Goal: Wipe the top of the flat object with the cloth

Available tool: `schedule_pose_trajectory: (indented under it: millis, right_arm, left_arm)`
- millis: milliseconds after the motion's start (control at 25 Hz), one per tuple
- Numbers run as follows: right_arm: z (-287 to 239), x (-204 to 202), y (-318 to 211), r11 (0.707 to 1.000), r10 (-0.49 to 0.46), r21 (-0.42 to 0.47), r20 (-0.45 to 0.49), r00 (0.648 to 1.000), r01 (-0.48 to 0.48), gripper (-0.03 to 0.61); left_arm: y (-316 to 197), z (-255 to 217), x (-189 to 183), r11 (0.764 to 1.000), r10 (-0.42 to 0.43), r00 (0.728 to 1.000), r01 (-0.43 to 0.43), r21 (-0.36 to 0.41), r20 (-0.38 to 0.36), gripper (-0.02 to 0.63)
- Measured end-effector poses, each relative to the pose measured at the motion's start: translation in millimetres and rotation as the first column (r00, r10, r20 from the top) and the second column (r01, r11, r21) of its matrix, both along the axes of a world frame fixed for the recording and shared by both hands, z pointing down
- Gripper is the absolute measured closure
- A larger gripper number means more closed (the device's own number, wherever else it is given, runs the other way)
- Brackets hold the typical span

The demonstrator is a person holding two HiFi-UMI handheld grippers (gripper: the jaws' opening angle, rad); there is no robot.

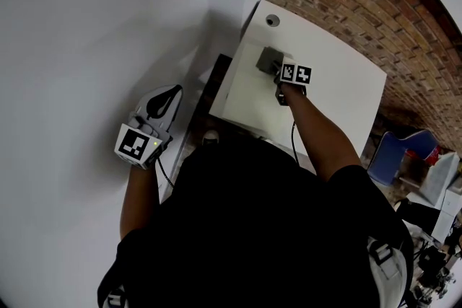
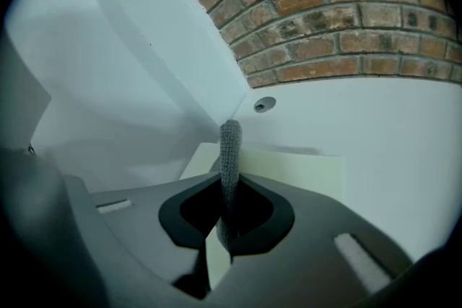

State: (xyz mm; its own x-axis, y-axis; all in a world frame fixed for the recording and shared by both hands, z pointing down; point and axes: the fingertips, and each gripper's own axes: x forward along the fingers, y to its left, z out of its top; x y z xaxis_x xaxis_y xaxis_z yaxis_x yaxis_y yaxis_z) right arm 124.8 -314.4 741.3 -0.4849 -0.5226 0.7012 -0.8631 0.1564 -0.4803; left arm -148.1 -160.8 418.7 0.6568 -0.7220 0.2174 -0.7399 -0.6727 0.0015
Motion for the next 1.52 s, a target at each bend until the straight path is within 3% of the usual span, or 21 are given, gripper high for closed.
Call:
schedule_pose_trajectory:
  millis: [600,1240,1520]
  right_arm:
    - [7,72,24,0.996,0.088,-0.025,-0.048,0.995,-0.089,0.569]
    - [9,111,38,0.989,0.138,-0.036,-0.072,0.988,-0.141,0.569]
    - [-22,103,32,0.987,0.158,0.006,0.01,0.987,-0.158,0.569]
  left_arm:
    - [-9,8,29,0.997,0.08,0.997,-0.08,0.011,-0.007,0.612]
    - [-7,11,38,0.994,0.109,0.994,-0.109,0.013,0.001,0.612]
    - [-3,4,40,0.993,0.114,0.993,-0.114,0.025,-0.006,0.612]
